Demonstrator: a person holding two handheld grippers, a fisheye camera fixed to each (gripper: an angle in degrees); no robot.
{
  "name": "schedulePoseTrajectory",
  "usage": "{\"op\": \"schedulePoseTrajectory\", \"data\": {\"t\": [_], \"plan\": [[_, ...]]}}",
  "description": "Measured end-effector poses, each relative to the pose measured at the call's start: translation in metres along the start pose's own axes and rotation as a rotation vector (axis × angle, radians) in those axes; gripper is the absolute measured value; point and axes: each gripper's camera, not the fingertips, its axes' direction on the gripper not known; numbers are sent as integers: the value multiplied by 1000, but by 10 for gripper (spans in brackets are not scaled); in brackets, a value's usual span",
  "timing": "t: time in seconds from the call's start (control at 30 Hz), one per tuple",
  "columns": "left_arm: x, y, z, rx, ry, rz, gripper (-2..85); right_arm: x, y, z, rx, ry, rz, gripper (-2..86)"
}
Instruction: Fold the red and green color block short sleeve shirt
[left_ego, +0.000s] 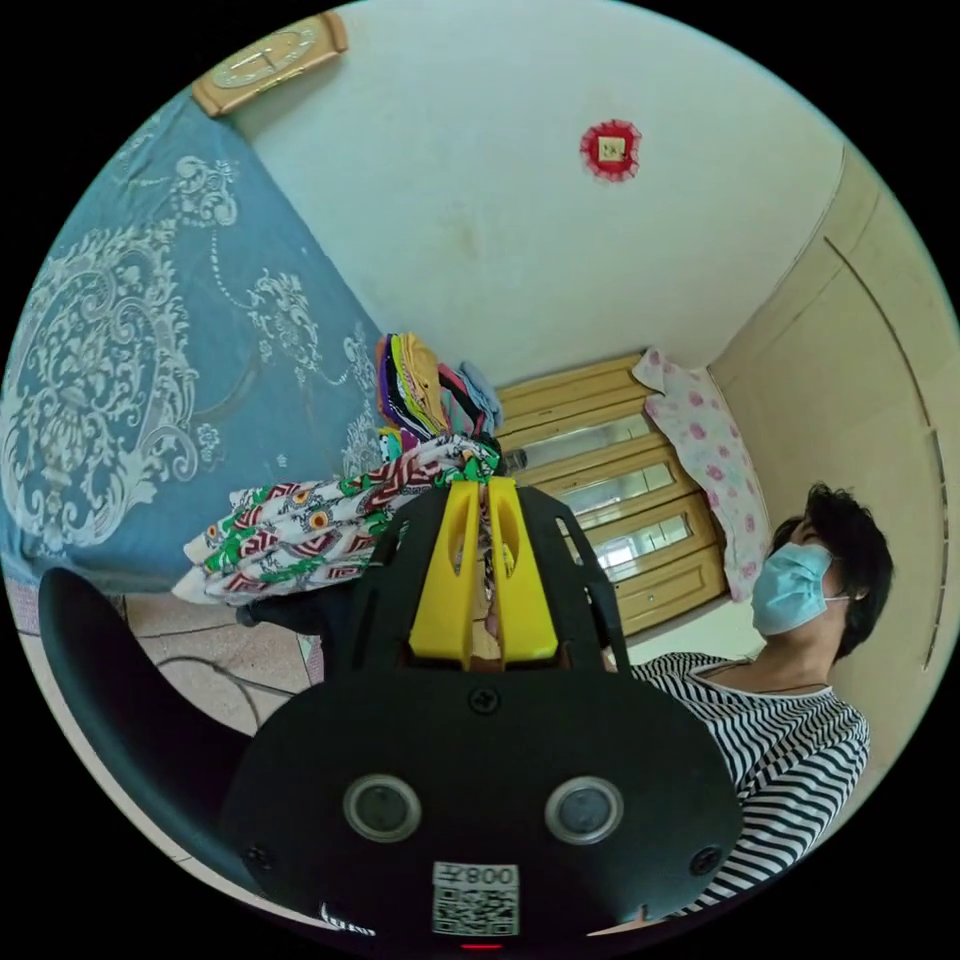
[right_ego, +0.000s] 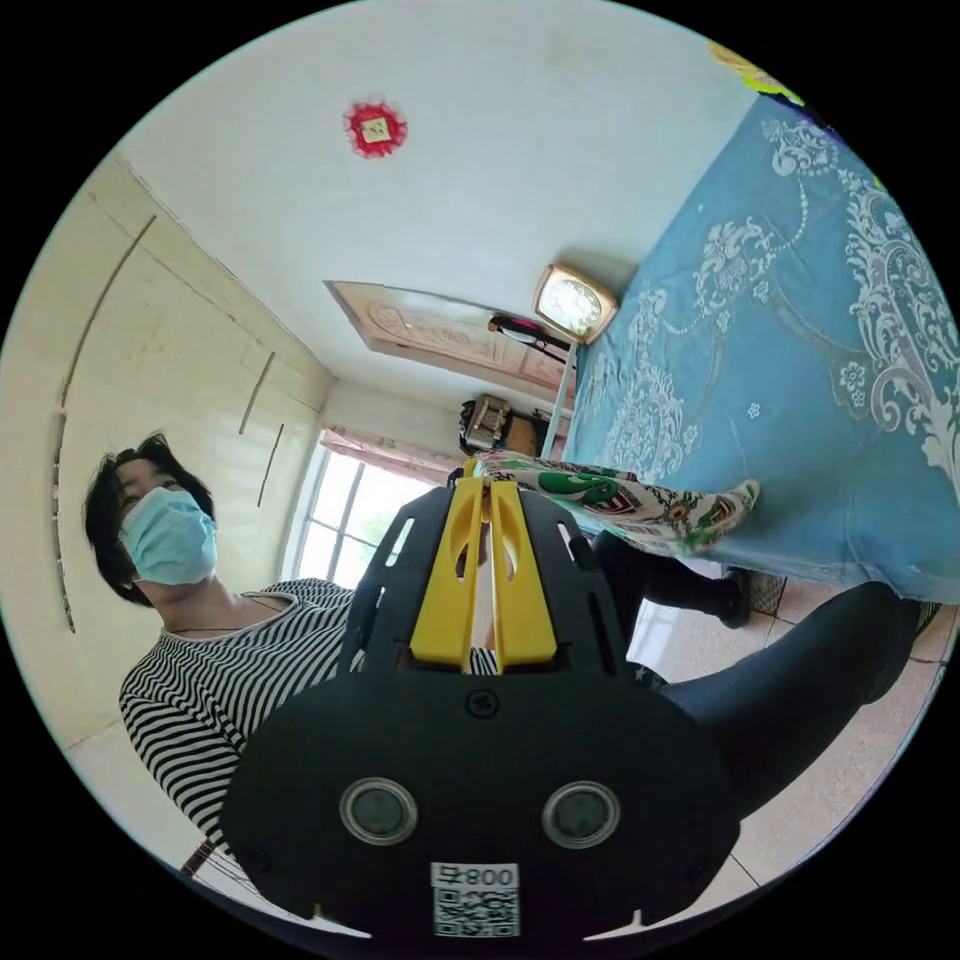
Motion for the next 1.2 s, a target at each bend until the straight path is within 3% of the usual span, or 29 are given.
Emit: {"op": "schedulePoseTrajectory", "data": {"t": [0.2,0.4,0.67,0.87,1.03,1.2], "plan": [[-24,-51,126,-79,5,19,19,61,-10,-112,78,21,-26,8],[-78,-137,268,-150,-7,14,19,145,-87,-222,124,93,-16,7],[-148,-346,498,-126,55,125,19,233,-350,-376,142,238,-106,8],[-122,-483,662,-71,78,301,19,211,-570,-494,182,303,-222,8],[-112,-537,796,-117,60,402,20,171,-675,-591,192,494,-277,8],[-176,-531,938,-262,6,352,21,202,-713,-681,130,717,-161,8]]}}
